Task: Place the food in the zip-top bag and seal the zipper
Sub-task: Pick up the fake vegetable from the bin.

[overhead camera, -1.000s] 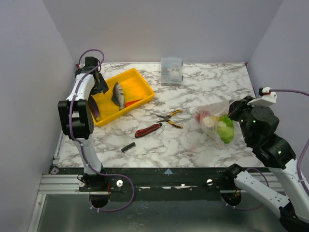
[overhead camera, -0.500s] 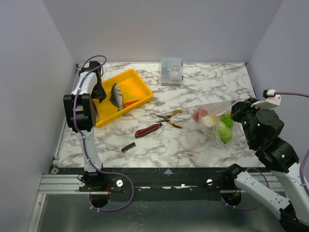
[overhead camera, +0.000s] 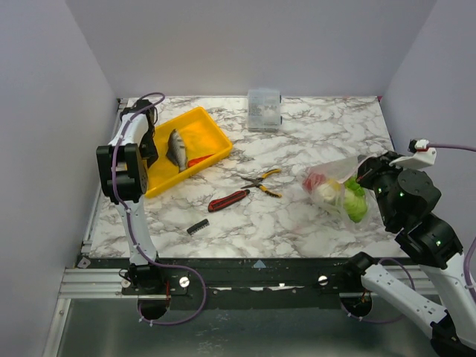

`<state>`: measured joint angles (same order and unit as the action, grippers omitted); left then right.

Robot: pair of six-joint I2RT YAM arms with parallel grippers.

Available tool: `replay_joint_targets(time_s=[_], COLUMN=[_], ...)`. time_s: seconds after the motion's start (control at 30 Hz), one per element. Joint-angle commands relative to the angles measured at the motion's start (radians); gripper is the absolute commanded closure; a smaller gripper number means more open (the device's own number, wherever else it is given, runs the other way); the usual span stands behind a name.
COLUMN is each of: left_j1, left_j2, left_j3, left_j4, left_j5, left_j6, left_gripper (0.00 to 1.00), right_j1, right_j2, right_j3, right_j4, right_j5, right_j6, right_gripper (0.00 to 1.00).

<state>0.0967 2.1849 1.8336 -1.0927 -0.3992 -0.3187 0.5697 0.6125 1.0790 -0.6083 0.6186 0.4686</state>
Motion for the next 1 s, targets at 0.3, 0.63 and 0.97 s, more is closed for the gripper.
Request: replay_joint_targets(time_s=[0.3, 0.63, 0.97], left_j1=[0.024, 0.0, -0.016], left_j2=[-0.036, -0.308, -0.778], left_j3=[-0.059, -0.166, -0.384], left_j4=[-0.023, 0.094, 0.371], left_j5=[0.053, 0.153, 0.607], left_j6=[0.093, 0.06, 0.002], left_gripper=[0.86, 1.0, 1.0], right_j1=[0.002, 0.002, 0.002], right_j2=[-0.022, -0.007, 0.058], right_j3=[0.058, 0.034, 0.01], right_j4=[0.053, 0.062, 0.12], right_j5=[-0.017, -0.019, -0.076], right_j6=[0.019, 0.016, 0.027], right_gripper=[0.99, 0.99, 0.99])
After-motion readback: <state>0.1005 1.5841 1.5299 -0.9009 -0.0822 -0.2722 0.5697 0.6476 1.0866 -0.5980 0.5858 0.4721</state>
